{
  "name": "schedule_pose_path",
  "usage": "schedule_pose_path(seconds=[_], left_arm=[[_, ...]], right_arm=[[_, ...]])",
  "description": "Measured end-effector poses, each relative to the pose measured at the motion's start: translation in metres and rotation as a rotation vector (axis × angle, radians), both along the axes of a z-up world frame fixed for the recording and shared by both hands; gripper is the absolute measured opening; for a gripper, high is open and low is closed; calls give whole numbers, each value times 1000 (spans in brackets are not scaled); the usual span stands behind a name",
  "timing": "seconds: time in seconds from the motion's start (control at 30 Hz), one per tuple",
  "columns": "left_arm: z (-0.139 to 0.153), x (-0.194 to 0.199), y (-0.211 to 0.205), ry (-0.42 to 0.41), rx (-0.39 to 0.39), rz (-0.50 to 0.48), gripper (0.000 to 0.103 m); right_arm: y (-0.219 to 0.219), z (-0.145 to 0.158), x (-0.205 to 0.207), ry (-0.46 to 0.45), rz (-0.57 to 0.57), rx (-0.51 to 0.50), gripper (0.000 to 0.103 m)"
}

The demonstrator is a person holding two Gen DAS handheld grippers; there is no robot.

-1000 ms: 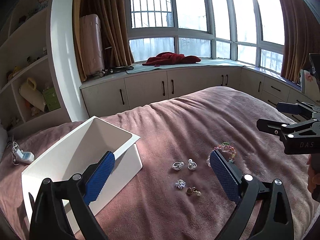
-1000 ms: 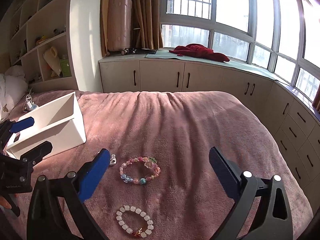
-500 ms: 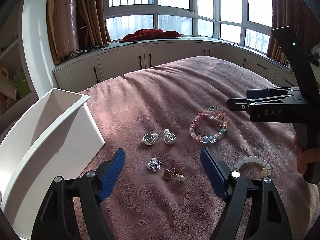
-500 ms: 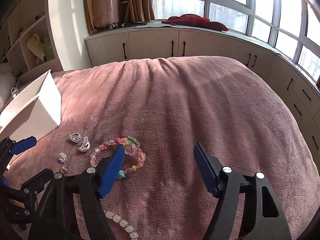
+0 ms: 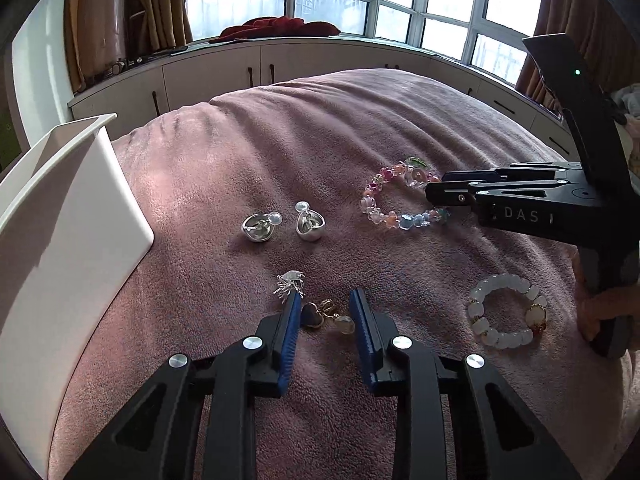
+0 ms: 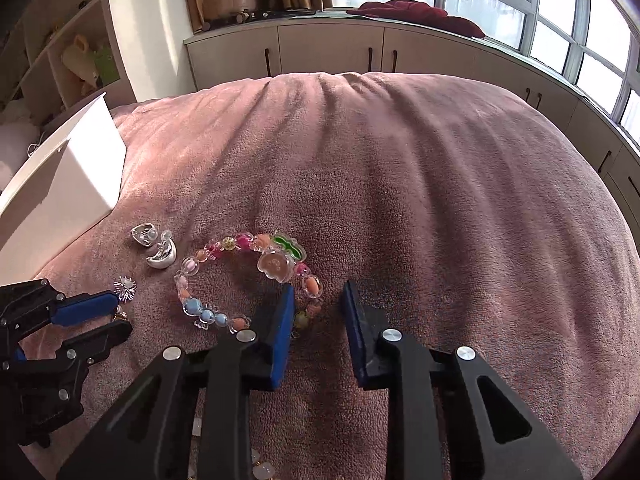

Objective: Organize jewelry

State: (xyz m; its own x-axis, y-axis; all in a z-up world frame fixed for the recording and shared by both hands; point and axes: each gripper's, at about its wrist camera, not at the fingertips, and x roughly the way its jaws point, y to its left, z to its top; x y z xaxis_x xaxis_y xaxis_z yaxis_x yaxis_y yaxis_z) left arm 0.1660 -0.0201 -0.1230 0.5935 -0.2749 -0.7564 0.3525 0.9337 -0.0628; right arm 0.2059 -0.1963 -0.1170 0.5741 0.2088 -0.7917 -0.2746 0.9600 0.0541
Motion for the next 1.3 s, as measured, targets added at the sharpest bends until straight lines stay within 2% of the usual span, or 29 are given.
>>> schedule_pose_path(seconds=[0.07, 0.13, 0.47, 0.83, 1.1, 1.3], left_arm=[[1, 0, 0, 3, -3, -6, 29], [1, -1, 2, 12, -6, -9, 17], [16, -18, 10, 6, -16, -2, 14], [62, -52, 39, -68, -39, 36, 14], [101, -75, 75, -123, -27, 81, 14], [129, -93, 120, -160, -37, 168, 14]], right_arm=[[-1, 1, 0, 3, 2, 10, 16], [-1, 1, 0, 5, 1, 19, 12], [-10, 22, -8, -48, -15, 71, 10], [-18, 66, -35, -131, -32, 120, 10], [9, 110, -61, -224, 16, 88, 9], [33, 137, -70, -264, 36, 102, 6]])
